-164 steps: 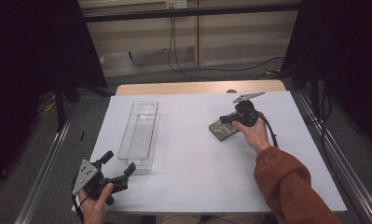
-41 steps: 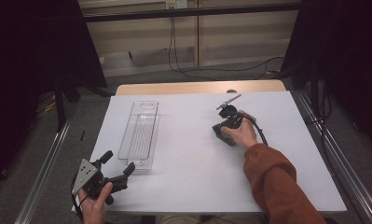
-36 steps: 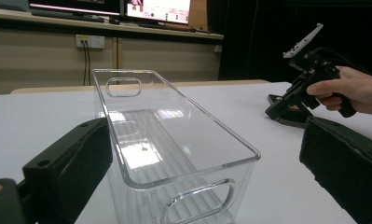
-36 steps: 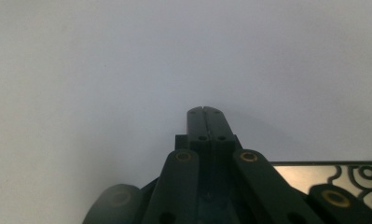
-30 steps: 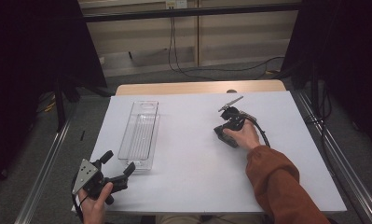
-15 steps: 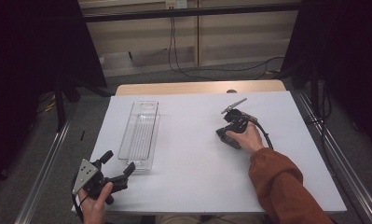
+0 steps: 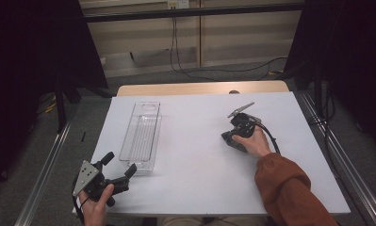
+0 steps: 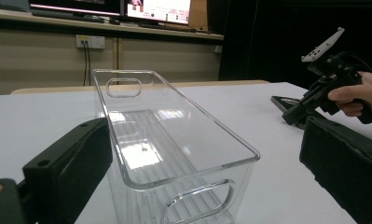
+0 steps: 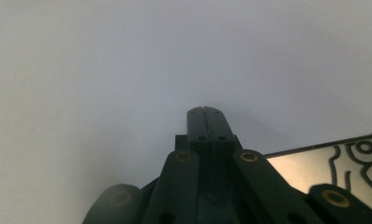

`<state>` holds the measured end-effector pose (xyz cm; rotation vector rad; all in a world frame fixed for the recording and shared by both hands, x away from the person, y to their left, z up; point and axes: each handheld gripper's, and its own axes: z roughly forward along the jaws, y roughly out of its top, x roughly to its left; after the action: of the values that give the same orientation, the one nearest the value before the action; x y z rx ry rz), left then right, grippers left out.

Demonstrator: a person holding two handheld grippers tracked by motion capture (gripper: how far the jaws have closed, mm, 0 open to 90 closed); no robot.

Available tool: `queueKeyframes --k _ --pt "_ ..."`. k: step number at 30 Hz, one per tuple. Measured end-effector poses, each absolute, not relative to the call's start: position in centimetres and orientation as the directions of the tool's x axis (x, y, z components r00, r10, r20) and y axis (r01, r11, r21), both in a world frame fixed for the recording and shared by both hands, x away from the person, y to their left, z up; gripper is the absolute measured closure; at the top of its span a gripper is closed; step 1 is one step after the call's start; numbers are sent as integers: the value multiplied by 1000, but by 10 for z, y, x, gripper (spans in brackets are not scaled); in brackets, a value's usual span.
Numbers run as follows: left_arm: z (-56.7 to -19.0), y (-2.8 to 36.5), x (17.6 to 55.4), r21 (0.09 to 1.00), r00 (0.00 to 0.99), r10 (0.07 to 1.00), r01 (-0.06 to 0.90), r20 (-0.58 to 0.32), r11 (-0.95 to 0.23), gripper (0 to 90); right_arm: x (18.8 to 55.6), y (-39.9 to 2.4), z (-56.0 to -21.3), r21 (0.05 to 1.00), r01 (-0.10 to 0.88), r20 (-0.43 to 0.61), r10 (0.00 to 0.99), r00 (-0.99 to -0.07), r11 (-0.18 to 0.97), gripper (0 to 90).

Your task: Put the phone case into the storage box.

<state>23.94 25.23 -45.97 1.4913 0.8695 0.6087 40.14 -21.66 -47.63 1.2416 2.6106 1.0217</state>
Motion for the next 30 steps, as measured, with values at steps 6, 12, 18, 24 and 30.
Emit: queueKeyframes --k 6,12,18,24,30 --pt "-460 252 239 986 577 808 165 -118 26 25 396 -221 -476 595 665 205 714 -669 452 900" --pt "-460 252 239 986 578 807 166 -118 25 25 393 -225 -476 600 661 207 711 -672 450 900" --pt "-460 252 239 986 578 808 167 -117 23 25 389 -229 -476 600 663 209 713 -669 447 900" --pt "-460 252 239 986 572 812 165 -115 23 25 383 -232 -476 604 657 199 712 -673 452 900" --pt "-460 251 240 986 578 808 167 -112 17 25 379 -237 -477 606 659 208 711 -672 446 900"
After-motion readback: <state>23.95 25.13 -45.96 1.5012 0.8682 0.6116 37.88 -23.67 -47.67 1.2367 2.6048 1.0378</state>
